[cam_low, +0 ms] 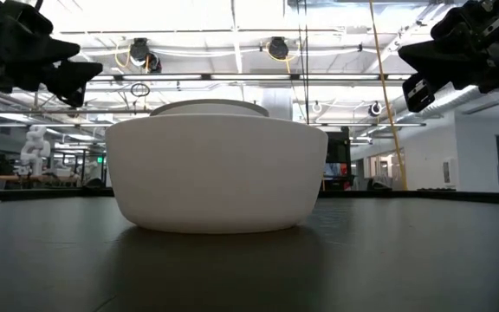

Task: Nest bowls inside each other
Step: Stack the white bowl on the gray bowl

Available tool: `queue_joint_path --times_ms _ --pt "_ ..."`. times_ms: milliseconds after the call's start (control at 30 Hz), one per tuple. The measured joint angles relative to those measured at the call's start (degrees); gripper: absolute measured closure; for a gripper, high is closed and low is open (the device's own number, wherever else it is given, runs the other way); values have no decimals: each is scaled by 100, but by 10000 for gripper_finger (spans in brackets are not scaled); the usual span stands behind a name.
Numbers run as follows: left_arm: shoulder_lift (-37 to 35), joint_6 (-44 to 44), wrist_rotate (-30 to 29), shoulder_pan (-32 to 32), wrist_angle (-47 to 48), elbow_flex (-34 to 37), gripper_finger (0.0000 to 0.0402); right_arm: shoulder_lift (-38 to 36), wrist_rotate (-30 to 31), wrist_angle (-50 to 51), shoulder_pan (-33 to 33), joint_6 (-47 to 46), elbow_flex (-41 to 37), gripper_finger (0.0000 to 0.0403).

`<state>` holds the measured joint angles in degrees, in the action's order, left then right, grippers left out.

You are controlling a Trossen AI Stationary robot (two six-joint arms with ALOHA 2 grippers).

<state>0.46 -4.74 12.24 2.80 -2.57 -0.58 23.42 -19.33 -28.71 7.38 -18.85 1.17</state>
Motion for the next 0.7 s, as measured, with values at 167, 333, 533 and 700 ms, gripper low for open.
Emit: queue_joint_path --times_ms 167,333,533,700 --pt "-1 144 -4 -31 4 0 190 -2 2 -24 0 0 1 403" --pt "0 145 -6 -31 7 0 190 17 -18 -206 0 -139 22 403" --pt "1 103 1 -31 9 0 190 323 -83 -127 -277 190 611 403" --pt "64 24 18 -31 8 -3 190 1018 -21 -41 -694 551 1472 379"
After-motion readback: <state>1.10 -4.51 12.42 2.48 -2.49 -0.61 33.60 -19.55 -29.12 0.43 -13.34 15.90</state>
